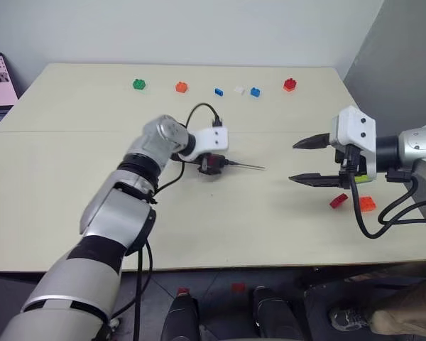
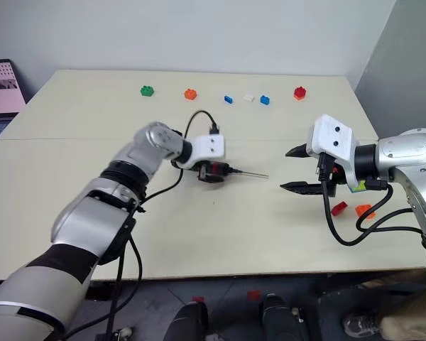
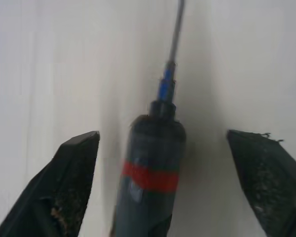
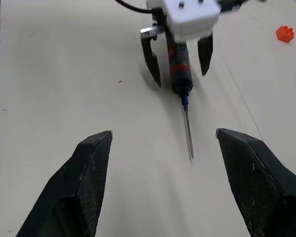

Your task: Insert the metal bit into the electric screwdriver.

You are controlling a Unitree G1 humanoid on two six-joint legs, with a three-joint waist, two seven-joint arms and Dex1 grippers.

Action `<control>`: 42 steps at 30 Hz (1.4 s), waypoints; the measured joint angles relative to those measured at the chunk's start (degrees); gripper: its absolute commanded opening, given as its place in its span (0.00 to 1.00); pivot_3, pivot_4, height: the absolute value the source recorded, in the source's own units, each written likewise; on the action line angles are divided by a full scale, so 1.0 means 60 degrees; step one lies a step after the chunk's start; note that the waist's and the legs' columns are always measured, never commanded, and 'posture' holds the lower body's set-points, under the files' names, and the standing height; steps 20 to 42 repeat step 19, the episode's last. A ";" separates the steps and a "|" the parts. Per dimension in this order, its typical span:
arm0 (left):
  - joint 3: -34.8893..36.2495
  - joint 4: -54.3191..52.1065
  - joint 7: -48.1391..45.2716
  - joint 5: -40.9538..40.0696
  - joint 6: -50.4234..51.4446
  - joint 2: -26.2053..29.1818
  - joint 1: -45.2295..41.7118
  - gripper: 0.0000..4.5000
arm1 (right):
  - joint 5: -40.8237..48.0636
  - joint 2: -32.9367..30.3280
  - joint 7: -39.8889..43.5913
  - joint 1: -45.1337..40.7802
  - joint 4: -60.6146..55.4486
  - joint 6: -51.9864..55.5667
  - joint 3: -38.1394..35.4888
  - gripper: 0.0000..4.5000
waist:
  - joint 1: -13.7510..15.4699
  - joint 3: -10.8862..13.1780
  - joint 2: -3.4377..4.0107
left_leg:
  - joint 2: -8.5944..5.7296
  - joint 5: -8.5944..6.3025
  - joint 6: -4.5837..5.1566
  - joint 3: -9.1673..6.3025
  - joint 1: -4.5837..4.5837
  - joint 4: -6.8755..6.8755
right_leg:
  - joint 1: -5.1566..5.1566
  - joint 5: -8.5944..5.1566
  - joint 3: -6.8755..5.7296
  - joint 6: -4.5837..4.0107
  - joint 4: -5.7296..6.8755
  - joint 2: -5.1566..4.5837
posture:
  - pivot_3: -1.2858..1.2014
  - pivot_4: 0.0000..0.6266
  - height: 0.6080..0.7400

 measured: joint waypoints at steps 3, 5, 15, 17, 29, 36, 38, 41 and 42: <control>0.0984 -0.2198 -0.0569 -0.0929 0.1284 0.0990 0.0571 0.99 | -0.0035 0.0078 -0.0032 0.0088 0.0133 -0.0250 -0.0029 0.78 | -0.0046 -0.0002 0.0003 | 0.0001 0.0000 0.0000 0.0002 0.0002 -0.0009 | 0.0001 -0.0001 0.0002 0.0004 -0.0001 -0.0001 | 0.52 0.24 1.00; 0.1679 -0.3825 -0.0760 -0.1481 0.2210 0.1844 0.1472 0.99 | -0.0099 0.0095 -0.0065 0.0430 0.0217 -0.0501 -0.0106 0.78 | -0.0117 -0.0002 0.0003 | 0.0008 0.0000 0.0000 0.0001 0.0014 -0.0012 | 0.0007 -0.0003 0.0001 0.0005 0.0005 -0.0001 | 0.52 0.24 1.00; 0.4602 -1.0125 -0.0913 -0.3556 0.5886 0.4832 0.7314 0.99 | -0.0550 0.0233 -0.0269 0.1607 0.1526 -0.2046 -0.0704 0.78 | 0.0000 0.0001 0.0001 | 0.0008 0.0002 -0.0001 -0.0001 0.0024 0.0025 | 0.0028 -0.0029 -0.0011 -0.0041 0.0021 -0.0005 | 0.52 0.24 1.00; 0.4965 -1.0636 -0.0888 -0.4014 0.6400 0.4960 0.7691 0.99 | -0.0610 0.0244 -0.0255 0.1656 0.1723 -0.2297 -0.0744 0.78 | 0.0065 0.0000 0.0000 | 0.0007 0.0007 0.0005 -0.0001 0.0029 0.0032 | 0.0036 -0.0022 -0.0011 -0.0049 0.0022 -0.0005 | 0.52 0.24 1.00; 0.5192 -1.1037 -0.0874 -0.4453 0.6843 0.4998 0.7959 0.99 | -0.0696 0.0250 -0.0248 0.1681 0.1864 -0.2486 -0.0750 0.78 | 0.0081 0.0000 -0.0001 | 0.0004 0.0011 0.0009 0.0002 0.0037 0.0036 | 0.0041 -0.0017 -0.0003 -0.0054 0.0021 -0.0005 | 0.52 0.24 1.00; 0.5192 -1.1037 -0.0874 -0.4453 0.6843 0.4998 0.7959 0.99 | -0.0696 0.0250 -0.0248 0.1681 0.1864 -0.2486 -0.0750 0.78 | 0.0081 0.0000 -0.0001 | 0.0004 0.0011 0.0009 0.0002 0.0037 0.0036 | 0.0041 -0.0017 -0.0003 -0.0054 0.0021 -0.0005 | 0.52 0.24 1.00; 0.5192 -1.1037 -0.0874 -0.4453 0.6843 0.4998 0.7959 0.99 | -0.0696 0.0250 -0.0248 0.1681 0.1864 -0.2486 -0.0750 0.78 | 0.0081 0.0000 -0.0001 | 0.0004 0.0011 0.0009 0.0002 0.0037 0.0036 | 0.0041 -0.0017 -0.0003 -0.0054 0.0021 -0.0005 | 0.52 0.24 1.00; 0.5192 -1.1037 -0.0874 -0.4453 0.6843 0.4998 0.7959 0.99 | -0.0696 0.0250 -0.0248 0.1681 0.1864 -0.2486 -0.0750 0.78 | 0.0081 0.0000 -0.0001 | 0.0004 0.0011 0.0009 0.0002 0.0037 0.0036 | 0.0041 -0.0017 -0.0003 -0.0054 0.0021 -0.0005 | 0.52 0.24 1.00; 0.5192 -1.1037 -0.0874 -0.4453 0.6843 0.4998 0.7959 0.99 | -0.0696 0.0250 -0.0248 0.1681 0.1864 -0.2486 -0.0750 0.78 | 0.0081 0.0000 -0.0001 | 0.0004 0.0011 0.0009 0.0002 0.0037 0.0036 | 0.0041 -0.0017 -0.0003 -0.0054 0.0021 -0.0005 | 0.52 0.24 1.00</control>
